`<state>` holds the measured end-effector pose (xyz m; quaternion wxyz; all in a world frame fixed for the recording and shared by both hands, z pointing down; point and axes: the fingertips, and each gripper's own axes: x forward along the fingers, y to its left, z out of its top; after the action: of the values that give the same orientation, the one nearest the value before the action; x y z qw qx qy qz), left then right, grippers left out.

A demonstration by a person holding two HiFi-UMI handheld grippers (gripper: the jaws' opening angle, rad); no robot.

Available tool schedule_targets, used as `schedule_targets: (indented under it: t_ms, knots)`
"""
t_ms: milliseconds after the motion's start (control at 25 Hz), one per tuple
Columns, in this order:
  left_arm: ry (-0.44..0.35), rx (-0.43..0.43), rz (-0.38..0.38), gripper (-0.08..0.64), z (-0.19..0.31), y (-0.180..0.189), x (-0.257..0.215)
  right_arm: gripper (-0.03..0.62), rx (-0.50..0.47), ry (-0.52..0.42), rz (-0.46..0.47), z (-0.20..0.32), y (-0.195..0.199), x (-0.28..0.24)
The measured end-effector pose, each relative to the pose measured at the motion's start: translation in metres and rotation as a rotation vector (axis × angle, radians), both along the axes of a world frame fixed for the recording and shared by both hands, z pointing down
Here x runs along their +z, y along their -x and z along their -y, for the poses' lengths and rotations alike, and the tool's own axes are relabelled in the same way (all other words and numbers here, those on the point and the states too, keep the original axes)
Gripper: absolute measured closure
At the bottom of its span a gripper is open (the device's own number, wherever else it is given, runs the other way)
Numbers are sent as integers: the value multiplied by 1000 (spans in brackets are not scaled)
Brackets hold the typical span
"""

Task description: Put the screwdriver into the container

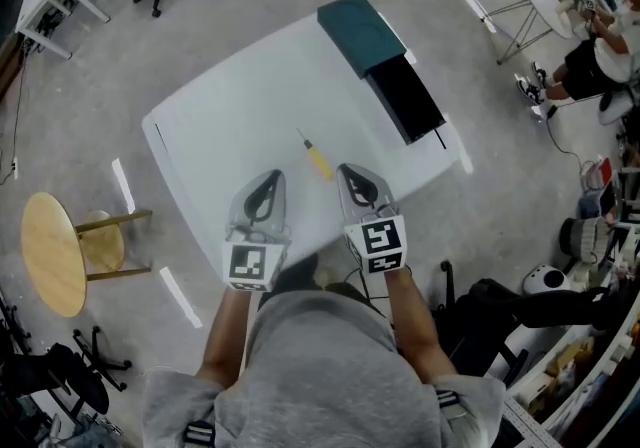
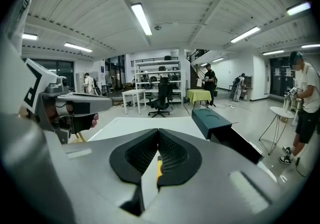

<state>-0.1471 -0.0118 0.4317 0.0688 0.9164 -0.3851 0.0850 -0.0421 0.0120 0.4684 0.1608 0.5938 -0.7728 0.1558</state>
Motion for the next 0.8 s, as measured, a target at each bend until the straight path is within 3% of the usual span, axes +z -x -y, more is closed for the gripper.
schedule_targets:
  t_ms: [320, 800]
  knots:
    - [92, -24, 31, 548, 38, 9, 49, 588, -55, 130, 18, 42, 16, 55]
    - [224, -28, 71, 549, 60, 15, 112, 588, -78, 340, 19, 64, 23, 136]
